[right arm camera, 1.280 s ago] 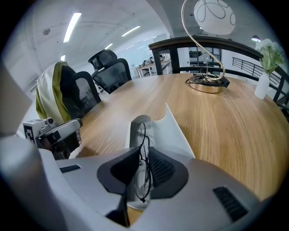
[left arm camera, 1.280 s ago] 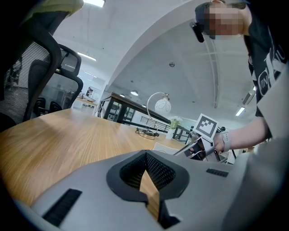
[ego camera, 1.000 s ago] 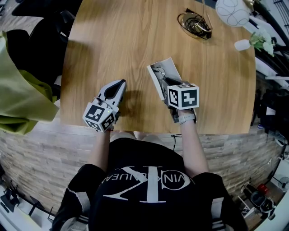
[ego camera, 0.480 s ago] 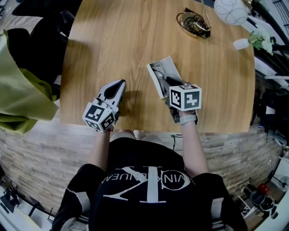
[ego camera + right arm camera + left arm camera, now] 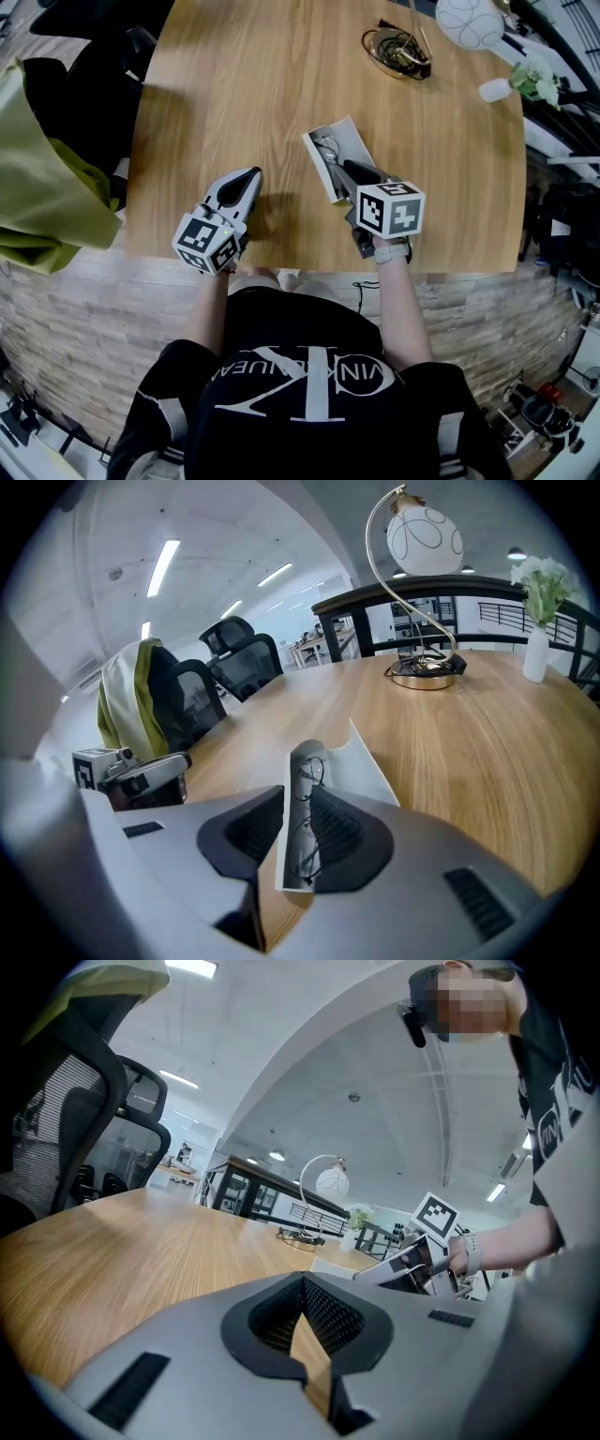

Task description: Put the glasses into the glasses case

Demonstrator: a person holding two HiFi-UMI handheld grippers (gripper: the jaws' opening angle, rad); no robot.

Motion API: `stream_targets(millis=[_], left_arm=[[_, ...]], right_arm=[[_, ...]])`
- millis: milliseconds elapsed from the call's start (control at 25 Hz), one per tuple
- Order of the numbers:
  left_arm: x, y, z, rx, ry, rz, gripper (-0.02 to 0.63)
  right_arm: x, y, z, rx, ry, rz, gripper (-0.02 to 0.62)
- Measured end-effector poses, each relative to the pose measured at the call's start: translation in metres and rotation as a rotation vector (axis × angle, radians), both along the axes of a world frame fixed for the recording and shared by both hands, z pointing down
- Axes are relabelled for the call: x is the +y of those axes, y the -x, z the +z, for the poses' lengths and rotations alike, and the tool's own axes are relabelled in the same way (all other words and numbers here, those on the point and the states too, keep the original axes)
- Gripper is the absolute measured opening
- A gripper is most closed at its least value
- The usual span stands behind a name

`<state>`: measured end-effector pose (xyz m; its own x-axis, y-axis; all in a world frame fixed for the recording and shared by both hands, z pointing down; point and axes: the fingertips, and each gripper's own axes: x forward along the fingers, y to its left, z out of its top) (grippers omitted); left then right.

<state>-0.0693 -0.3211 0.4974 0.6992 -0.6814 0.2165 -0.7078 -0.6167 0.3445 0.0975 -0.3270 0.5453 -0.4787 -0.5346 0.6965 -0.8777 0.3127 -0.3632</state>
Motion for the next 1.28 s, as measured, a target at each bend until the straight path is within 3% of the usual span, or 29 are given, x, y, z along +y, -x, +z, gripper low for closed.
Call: stream_targets(millis=[280, 640, 1280], left_arm=[[0.003, -0.009, -0.011, -0.003, -0.022, 0.028, 0.015], [0.009, -0.020, -0.026, -0.006, -0.056, 0.065, 0.015], [0.012, -0.028, -0.059, -0.010, -0.128, 0.090, 0.015]], right_arm=[[0.009, -0.010, -0.017, -0.048, -0.058, 0.047, 0.062], [0.023, -0.021, -0.049, -0.200, -0.166, 0.124, 0.032], [0.038, -0.050, -0.098, -0.202, -0.351, 0.188, 0.029]])
